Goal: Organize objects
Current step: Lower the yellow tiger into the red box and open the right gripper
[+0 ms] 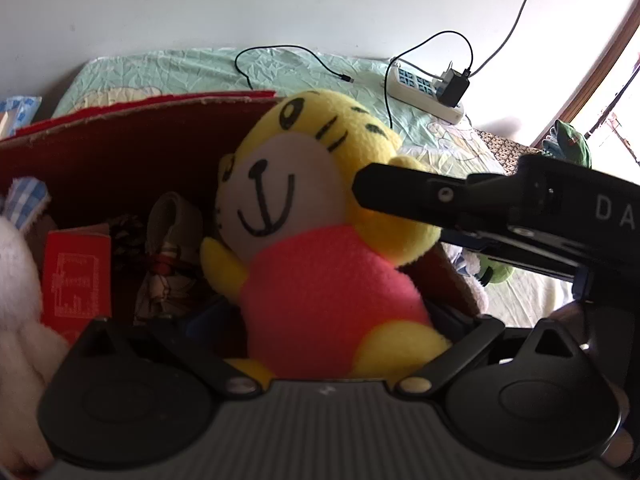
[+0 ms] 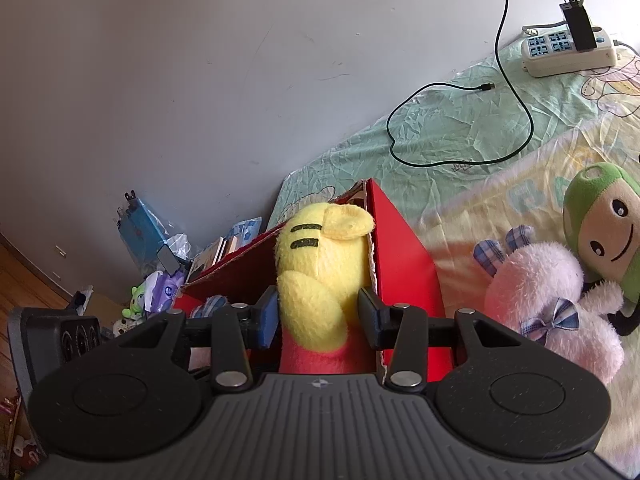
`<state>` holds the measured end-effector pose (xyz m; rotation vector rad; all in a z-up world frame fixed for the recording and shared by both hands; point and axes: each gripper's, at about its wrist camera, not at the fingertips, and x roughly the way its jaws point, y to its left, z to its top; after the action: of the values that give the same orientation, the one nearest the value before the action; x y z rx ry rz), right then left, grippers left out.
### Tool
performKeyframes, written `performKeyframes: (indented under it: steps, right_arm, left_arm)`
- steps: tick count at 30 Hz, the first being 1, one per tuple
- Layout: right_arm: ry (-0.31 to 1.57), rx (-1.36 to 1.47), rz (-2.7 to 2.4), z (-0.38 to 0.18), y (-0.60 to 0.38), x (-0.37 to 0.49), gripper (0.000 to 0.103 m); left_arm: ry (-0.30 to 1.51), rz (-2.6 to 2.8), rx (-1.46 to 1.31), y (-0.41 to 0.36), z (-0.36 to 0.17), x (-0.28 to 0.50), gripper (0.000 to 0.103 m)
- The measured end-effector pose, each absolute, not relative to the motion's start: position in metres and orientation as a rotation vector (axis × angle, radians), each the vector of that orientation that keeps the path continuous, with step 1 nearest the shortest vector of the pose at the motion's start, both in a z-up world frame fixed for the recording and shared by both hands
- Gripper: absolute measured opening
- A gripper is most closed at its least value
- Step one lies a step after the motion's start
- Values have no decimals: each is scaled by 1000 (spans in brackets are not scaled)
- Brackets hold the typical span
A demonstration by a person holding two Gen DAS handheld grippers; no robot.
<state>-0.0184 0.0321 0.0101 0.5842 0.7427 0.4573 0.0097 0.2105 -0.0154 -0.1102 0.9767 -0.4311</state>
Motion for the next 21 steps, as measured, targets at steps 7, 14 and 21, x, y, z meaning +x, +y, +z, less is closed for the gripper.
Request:
performKeyframes:
  steps: [7,14,21]
  right_arm:
    - [746,566,464,8,34,-24,42]
    - [741,573,461,5,32,-27,40]
    - [736,568,465,5,31,-32,40]
  left_arm:
    - [946,-411,-41,203,-11,3,100]
    - [955,-392,-37,202,-12,0,100]
    - [937,-362,-10,196,-8,-6,100]
